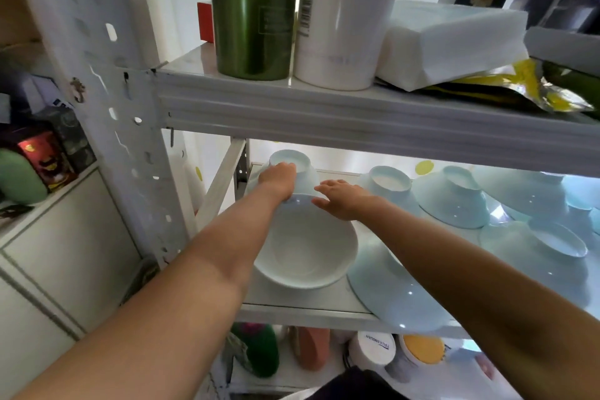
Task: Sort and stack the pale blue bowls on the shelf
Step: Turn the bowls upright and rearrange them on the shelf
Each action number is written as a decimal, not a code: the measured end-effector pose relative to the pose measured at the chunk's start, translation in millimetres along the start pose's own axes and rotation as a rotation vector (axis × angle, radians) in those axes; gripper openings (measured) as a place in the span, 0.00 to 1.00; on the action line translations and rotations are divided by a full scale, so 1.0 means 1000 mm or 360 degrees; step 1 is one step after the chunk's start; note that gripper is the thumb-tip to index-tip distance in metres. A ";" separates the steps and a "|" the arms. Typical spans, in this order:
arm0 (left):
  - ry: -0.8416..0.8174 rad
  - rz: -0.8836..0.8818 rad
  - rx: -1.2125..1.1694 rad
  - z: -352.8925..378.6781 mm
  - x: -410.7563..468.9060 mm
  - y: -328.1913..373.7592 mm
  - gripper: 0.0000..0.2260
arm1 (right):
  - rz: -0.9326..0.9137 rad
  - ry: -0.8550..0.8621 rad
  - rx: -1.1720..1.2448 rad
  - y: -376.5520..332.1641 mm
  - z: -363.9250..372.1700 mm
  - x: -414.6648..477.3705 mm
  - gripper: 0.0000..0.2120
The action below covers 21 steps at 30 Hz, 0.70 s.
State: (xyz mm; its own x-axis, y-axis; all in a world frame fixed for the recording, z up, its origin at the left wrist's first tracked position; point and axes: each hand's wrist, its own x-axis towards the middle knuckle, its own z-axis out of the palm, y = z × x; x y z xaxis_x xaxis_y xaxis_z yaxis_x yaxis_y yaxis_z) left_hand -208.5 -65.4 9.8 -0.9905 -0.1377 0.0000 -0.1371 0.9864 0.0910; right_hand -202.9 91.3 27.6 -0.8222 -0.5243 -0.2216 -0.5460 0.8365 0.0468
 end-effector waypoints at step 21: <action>0.0222 0.0225 0.0049 -0.018 -0.016 -0.009 0.09 | 0.0322 -0.0186 0.0895 -0.011 0.023 0.002 0.33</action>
State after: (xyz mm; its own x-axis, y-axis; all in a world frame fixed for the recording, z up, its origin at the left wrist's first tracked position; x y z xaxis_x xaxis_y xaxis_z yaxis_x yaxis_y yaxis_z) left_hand -190.9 -73.7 27.1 -0.9888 -0.0065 0.1490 0.0009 0.9988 0.0497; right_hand -194.9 85.2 4.3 -0.8604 -0.3517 -0.3689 -0.1859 0.8905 -0.4152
